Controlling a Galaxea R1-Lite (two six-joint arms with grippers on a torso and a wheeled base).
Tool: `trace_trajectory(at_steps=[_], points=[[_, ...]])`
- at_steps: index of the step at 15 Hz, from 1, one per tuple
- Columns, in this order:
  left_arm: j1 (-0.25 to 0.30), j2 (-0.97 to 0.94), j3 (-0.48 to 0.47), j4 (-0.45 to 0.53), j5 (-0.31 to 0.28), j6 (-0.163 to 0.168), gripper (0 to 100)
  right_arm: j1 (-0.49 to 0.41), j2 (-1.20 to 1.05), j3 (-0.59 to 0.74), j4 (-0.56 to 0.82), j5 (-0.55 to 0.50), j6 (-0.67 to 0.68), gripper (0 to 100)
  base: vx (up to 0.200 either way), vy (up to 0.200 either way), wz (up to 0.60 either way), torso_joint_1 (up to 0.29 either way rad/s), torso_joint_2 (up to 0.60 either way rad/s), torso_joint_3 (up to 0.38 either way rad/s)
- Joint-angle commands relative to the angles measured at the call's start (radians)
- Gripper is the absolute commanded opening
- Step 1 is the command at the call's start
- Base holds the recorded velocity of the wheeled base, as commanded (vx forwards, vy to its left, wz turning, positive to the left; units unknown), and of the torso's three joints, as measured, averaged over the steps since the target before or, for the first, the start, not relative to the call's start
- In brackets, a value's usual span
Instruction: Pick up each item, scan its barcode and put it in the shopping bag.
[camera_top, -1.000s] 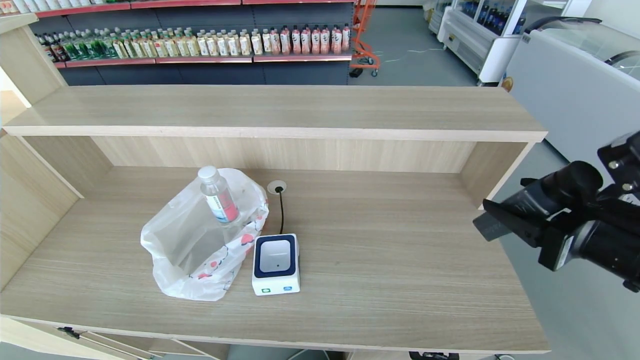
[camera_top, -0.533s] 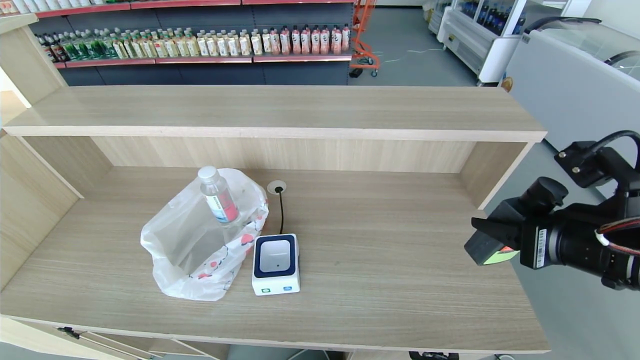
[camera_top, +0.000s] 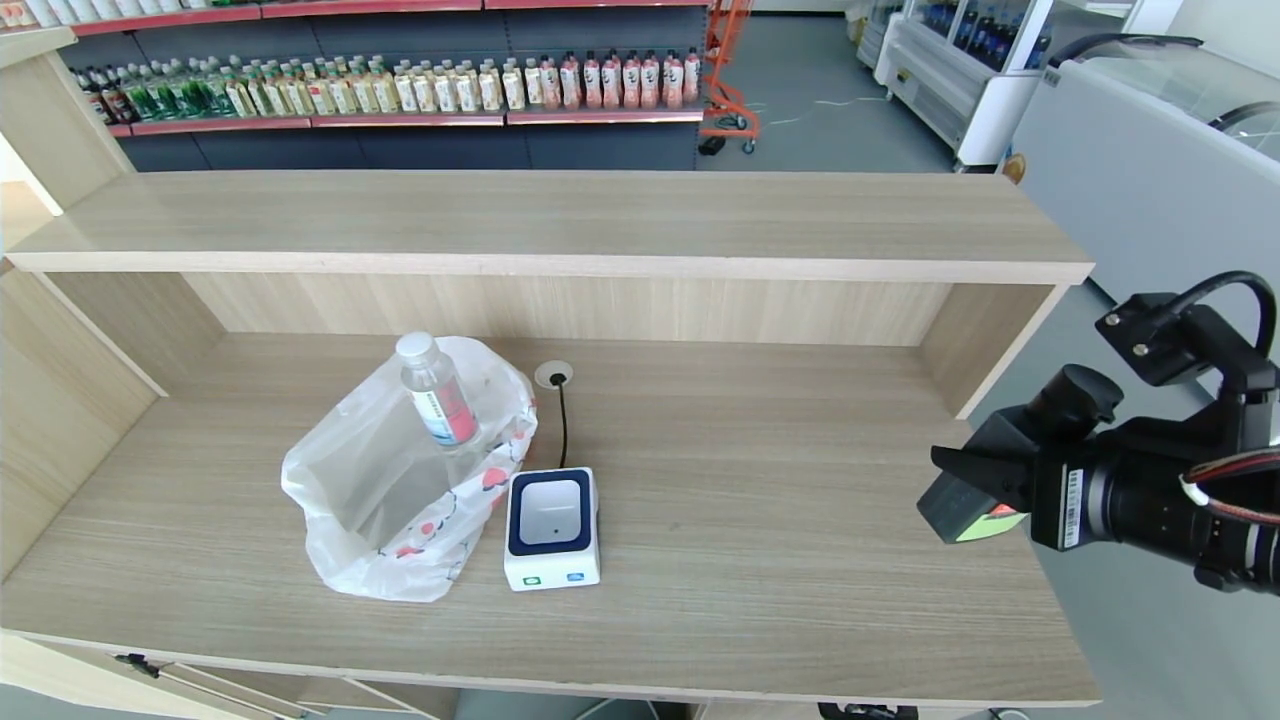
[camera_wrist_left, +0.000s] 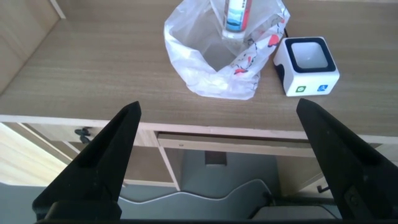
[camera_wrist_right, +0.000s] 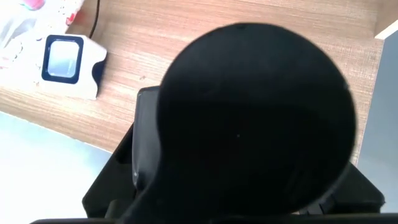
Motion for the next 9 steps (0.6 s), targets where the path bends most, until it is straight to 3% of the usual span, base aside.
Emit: trace_trajectory(at_steps=[1,9], points=[[-0.001,0.002,0.001,-0.002,0.0,-0.002,100,0.009,-0.019,0.009,-0.001,0.002,0.001,0,0.0,0.0,0.0,0.0,0.0,0.0],[0.001,0.002,-0.001,0.0,0.0,0.002,100,0.065,0.059,-0.025,-0.009,0.019,0.022,0,0.0,0.2,0.0,0.005,0.0,0.001]])
